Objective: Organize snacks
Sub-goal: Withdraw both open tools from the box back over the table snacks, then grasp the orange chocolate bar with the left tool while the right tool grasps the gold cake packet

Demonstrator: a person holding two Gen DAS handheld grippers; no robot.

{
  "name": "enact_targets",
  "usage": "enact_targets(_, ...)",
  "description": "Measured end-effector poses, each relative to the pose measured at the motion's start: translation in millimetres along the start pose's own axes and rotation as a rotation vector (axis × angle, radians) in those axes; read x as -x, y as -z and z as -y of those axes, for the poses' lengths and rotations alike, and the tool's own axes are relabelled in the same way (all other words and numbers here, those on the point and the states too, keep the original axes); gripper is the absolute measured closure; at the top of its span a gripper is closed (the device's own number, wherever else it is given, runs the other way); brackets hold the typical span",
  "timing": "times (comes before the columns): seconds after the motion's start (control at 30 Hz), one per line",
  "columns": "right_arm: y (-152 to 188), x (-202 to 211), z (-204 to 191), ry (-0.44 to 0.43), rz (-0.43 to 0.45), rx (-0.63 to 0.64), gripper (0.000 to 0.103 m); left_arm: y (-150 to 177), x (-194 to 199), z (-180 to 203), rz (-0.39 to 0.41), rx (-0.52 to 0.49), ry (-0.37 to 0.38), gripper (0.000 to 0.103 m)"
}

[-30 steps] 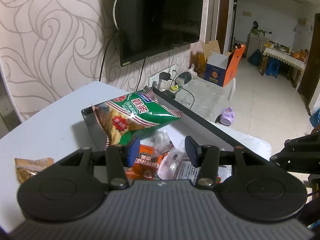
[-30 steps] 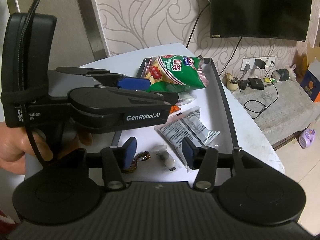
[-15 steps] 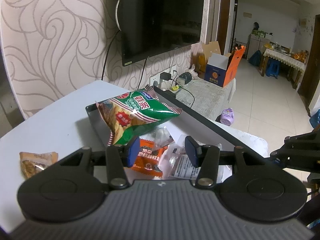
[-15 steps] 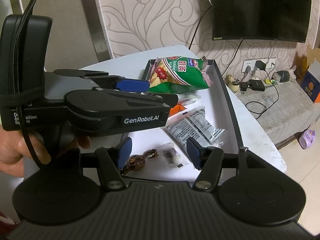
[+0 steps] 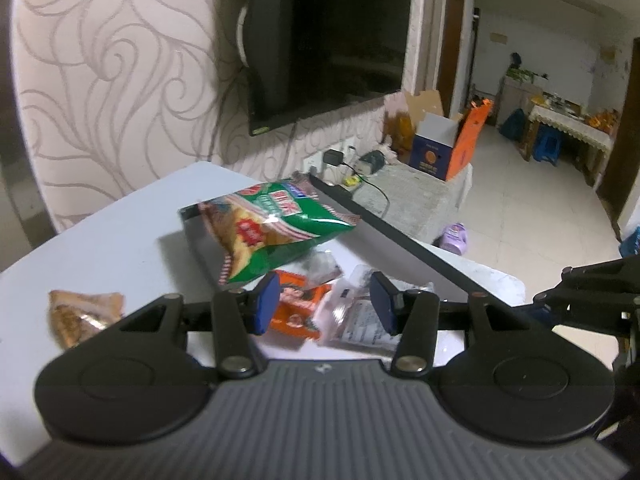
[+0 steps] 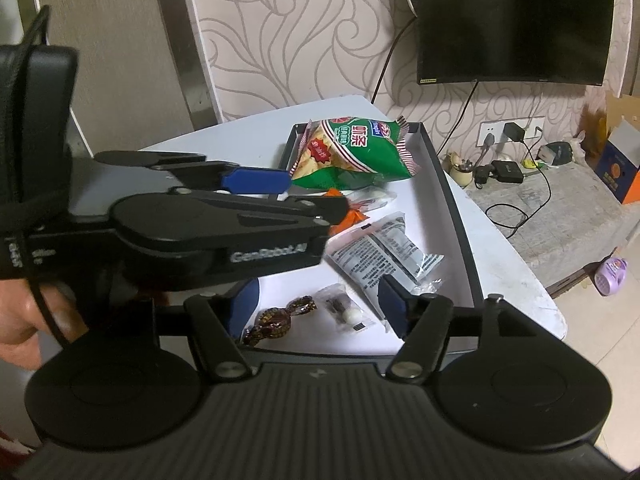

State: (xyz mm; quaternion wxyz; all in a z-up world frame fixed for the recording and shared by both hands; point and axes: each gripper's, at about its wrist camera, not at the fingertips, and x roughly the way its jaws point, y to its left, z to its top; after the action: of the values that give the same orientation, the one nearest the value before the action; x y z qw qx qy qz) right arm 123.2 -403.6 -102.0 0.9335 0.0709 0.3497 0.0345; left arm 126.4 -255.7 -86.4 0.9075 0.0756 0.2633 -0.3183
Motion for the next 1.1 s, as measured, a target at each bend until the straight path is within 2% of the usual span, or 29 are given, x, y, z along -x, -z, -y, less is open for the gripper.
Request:
enact_targets(0.23,2.2,-6.4,-6.1,0.03,-0.012,0.01,0.029,22.2,33.0,-24.9,0.021,0.019,-0.086,0.051)
enact_targets(0.43,1.3,-10.9,-15.2,0.026,-0.004,0.014,0.029,49.8,54.0,-51.3,-0.011,0.04,-0.165,0.051)
enact_targets(0.57,-0.5,-12.1,-25.0,-0.006,0.016,0.017,0.029,63.6,63.2,-65.1,-0.037,0.068,-0.201,0.051)
enact_targets(0.83,-9.0,-13.5,-54.9,-0.145,0.074,0.058,0.029,82.0,72.9,-88.1,-0.064,0.104,-0.248,0.051)
enact_targets(1.0,-16.1,-20.9,-67.0,-0.166,0.066,0.076,0.025,90.6,62.0,-108.6,-0.108,0.144,-0.275,0.051)
enact_targets(1.1,-18.2,-23.7,-70.8,-0.175,0.049,0.079,0.024,91.6,53.7,-114.6,-0.129,0.161,-0.257,0.051)
